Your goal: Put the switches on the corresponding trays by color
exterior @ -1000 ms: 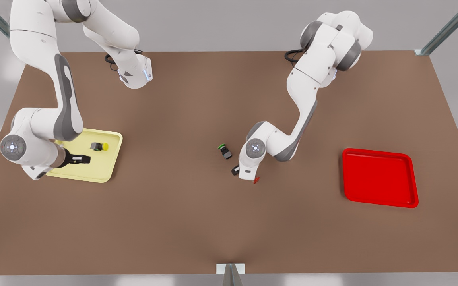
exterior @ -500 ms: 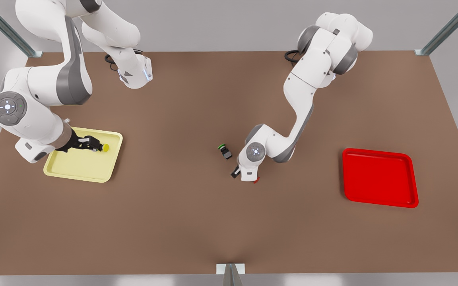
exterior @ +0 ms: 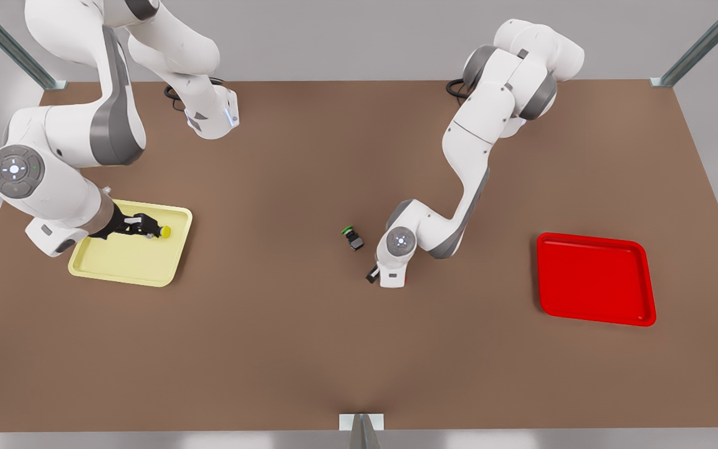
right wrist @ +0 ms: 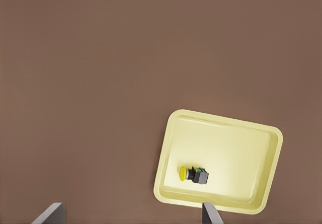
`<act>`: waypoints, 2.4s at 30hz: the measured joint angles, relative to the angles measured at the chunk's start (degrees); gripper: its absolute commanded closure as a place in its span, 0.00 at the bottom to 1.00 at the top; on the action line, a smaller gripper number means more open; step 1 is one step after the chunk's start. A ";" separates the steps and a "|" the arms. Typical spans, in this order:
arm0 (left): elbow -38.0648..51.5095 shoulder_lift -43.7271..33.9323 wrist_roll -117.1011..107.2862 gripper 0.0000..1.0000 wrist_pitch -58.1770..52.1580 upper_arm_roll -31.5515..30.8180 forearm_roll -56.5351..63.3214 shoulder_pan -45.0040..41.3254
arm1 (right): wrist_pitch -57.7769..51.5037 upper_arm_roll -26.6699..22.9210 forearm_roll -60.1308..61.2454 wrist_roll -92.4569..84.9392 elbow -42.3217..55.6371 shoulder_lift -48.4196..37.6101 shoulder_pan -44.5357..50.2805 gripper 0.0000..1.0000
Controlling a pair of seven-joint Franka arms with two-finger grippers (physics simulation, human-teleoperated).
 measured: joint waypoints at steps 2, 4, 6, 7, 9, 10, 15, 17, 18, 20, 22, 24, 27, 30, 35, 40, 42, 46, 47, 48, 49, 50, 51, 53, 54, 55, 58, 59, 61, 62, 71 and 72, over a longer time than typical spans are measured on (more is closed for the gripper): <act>0.00 -0.09 -0.02 0.13 0.08 0.00 -0.04 0.00 | 0.01 0.00 0.00 0.00 0.00 0.03 -0.03 0.00; -0.05 -0.43 0.46 0.12 -0.23 0.07 0.00 0.42 | 0.01 0.00 0.00 0.00 0.00 -0.05 -0.03 0.00; -0.17 -0.53 0.79 0.12 -0.69 0.10 0.35 0.53 | 0.01 0.00 0.00 0.00 0.08 -0.03 -0.03 0.00; -0.18 -0.62 0.79 0.12 -0.79 0.10 0.78 0.44 | -0.06 0.00 0.00 0.00 0.01 0.00 -0.02 0.00; -0.22 -0.62 1.11 0.11 -1.23 0.18 1.62 0.35 | -0.04 0.00 0.00 0.00 0.04 -0.05 -0.03 0.00; -0.26 -0.62 1.31 0.11 -1.29 0.18 1.93 0.26 | -0.07 0.00 0.00 0.00 0.03 -0.05 -0.03 0.00; -0.09 -0.45 0.26 0.16 -0.73 0.00 2.59 -0.26 | -0.06 0.00 0.00 0.00 0.00 -0.01 -0.02 0.00; -0.15 -0.36 0.27 0.25 0.15 0.00 1.50 -0.26 | -0.03 0.00 0.00 0.00 0.00 -0.05 -0.03 0.00; -0.26 -0.28 0.31 0.31 0.74 0.00 0.93 -0.26 | -0.07 0.00 0.00 0.00 0.02 -0.05 -0.03 0.00; -0.52 -0.27 0.22 0.42 0.93 0.00 0.08 -0.26 | -0.03 0.00 0.00 0.00 0.00 -0.05 -0.03 0.00; -0.49 -0.29 0.23 0.48 0.57 -0.01 0.09 -0.22 | -0.07 0.00 0.03 0.00 0.00 -0.05 -0.03 0.00; -0.48 -0.35 0.30 0.50 0.57 -0.02 -0.07 -0.19 | -0.08 0.00 0.09 0.00 0.00 -0.05 -0.03 0.00; -0.49 -0.47 0.35 0.54 0.63 -0.02 -0.23 -0.15 | -0.08 0.07 0.09 0.00 0.00 -0.05 -0.05 0.00; -0.43 -0.88 0.36 0.54 -0.03 0.00 0.37 0.35 | -0.08 0.06 0.09 0.00 0.00 -0.03 -0.03 0.00; -0.26 -1.22 0.43 0.52 0.14 0.09 -0.39 0.61 | -0.08 0.08 0.09 0.00 0.00 -0.05 0.19 0.00; -0.37 -7.39 3.85 0.52 -7.92 0.00 -0.38 4.10 | -0.24 0.00 0.00 0.00 0.00 -0.05 0.73 0.00; -3.72 -11.80 9.24 0.52 -10.03 0.09 -0.30 7.46 | -0.25 0.00 0.00 0.00 0.00 -0.05 0.74 0.00; -17.10 -21.46 22.32 0.52 -9.22 0.09 -0.17 15.69 | -0.29 0.00 0.00 0.00 0.00 -0.05 0.75 0.00; -19.68 -23.43 26.21 0.52 -9.16 0.09 -0.14 18.21 | -0.30 0.00 0.00 0.00 0.00 -0.05 0.74 0.00; -22.43 -25.24 29.89 0.52 -8.56 0.16 -0.08 20.31 | -0.28 0.00 0.00 0.00 0.00 -0.05 0.72 0.00; -24.58 -26.75 33.72 0.52 -8.21 0.18 -0.03 22.66 | -0.26 0.00 0.00 0.00 0.00 -0.05 0.74 0.00; -26.57 -28.13 38.20 0.52 -8.14 0.18 0.07 25.43 | -0.26 0.00 0.00 0.00 0.00 -0.05 0.71 0.00; -29.31 -29.73 41.15 0.52 -7.38 0.18 0.51 27.96 | -0.33 0.00 0.00 0.00 0.00 -0.05 0.77 0.00; -33.65 -31.69 50.18 0.52 -5.68 0.18 2.01 34.17 | -0.34 0.04 0.00 0.00 0.00 -0.05 0.73 0.00; -34.14 -31.81 53.52 0.52 -5.69 0.15 2.86 36.27 | -0.34 0.00 0.00 0.00 0.00 -0.05 0.74 0.00; -34.20 -31.70 56.33 0.52 -5.68 0.17 3.62 37.66 | -0.34 0.00 0.00 0.00 0.00 -0.05 0.76 0.00; -34.10 -31.17 61.36 0.52 -4.24 0.09 6.45 40.90 | -0.34 0.00 0.00 0.00 0.00 -0.05 0.76 0.00; -34.03 -30.99 63.54 0.52 -3.73 0.09 7.53 42.35 | -0.34 0.00 0.00 0.00 0.00 -0.05 0.78 0.00; -34.47 -30.51 64.80 0.52 -2.56 0.09 9.78 43.64 | -0.34 0.00 0.00 0.00 0.00 -0.05 0.78 0.00; -35.43 -30.59 64.91 0.52 -2.25 0.09 10.57 44.18 | -0.34 0.08 0.00 0.00 0.00 -0.05 0.75 0.00; -28.74 -21.61 72.40 0.00 6.68 0.01 18.27 51.49 | -0.69 0.00 0.00 0.00 0.06 -0.14 0.78 0.00; -28.74 -21.76 72.34 0.00 6.50 0.00 18.52 51.38 | -0.69 0.03 0.00 0.00 0.08 -0.14 0.78 0.00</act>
